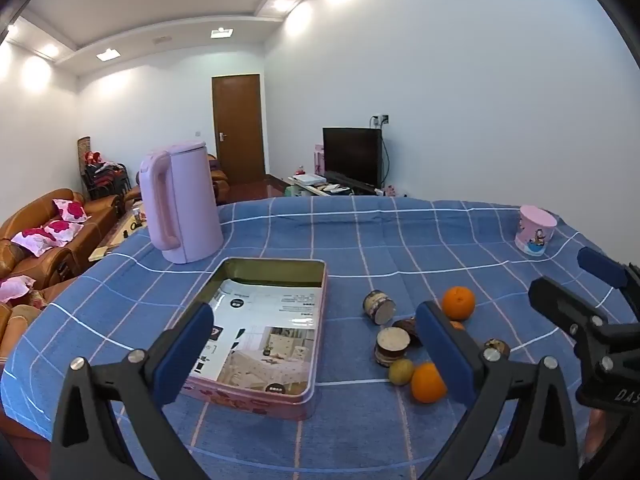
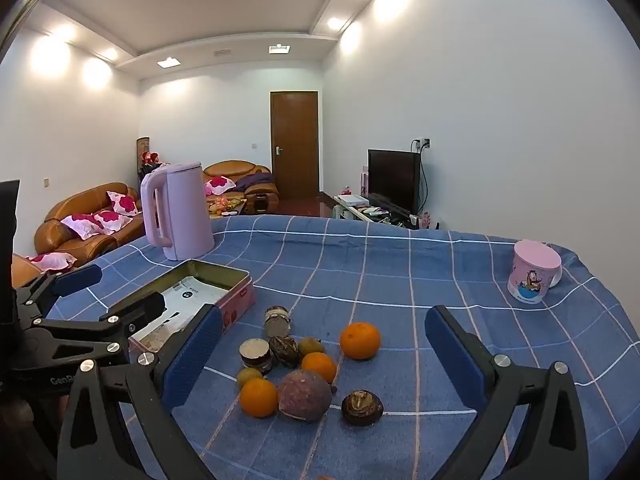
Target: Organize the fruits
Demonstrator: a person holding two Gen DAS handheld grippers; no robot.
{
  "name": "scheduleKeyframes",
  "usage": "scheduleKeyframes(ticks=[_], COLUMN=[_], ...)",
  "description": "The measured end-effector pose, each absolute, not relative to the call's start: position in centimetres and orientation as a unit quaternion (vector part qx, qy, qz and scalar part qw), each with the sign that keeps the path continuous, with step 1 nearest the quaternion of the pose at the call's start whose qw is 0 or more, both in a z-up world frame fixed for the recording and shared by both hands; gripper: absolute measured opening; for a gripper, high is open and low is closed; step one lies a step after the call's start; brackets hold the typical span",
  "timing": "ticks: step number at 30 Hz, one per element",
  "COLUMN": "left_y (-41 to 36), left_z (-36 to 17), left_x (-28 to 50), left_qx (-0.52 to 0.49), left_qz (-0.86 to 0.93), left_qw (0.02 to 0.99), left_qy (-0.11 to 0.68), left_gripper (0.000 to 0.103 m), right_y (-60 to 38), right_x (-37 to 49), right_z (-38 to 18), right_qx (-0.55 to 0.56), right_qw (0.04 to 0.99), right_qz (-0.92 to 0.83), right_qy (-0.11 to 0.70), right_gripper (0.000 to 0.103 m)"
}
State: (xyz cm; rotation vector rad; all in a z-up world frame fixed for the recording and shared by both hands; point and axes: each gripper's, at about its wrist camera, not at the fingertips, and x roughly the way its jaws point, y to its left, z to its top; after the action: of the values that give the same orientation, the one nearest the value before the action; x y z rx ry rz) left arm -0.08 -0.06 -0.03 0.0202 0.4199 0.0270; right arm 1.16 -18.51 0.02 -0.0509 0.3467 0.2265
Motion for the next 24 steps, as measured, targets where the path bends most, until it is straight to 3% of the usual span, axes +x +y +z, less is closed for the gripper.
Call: scheduleKeyframes(ticks=[24], left_y=[0.10], left_z=[-0.45], left_x=[0.31], left_qx=[0.005], left_qz=[0.001], left_qw=[0.974], left_qy=[0.227], left_gripper=[0.103], right_y=[-18.15], right_x=[1.17], right_z=[-0.50], right_qx=[-0.028], right_qw=[0.976], right_qz=[0.119], right_qy=[0.182], right_gripper=[0.102])
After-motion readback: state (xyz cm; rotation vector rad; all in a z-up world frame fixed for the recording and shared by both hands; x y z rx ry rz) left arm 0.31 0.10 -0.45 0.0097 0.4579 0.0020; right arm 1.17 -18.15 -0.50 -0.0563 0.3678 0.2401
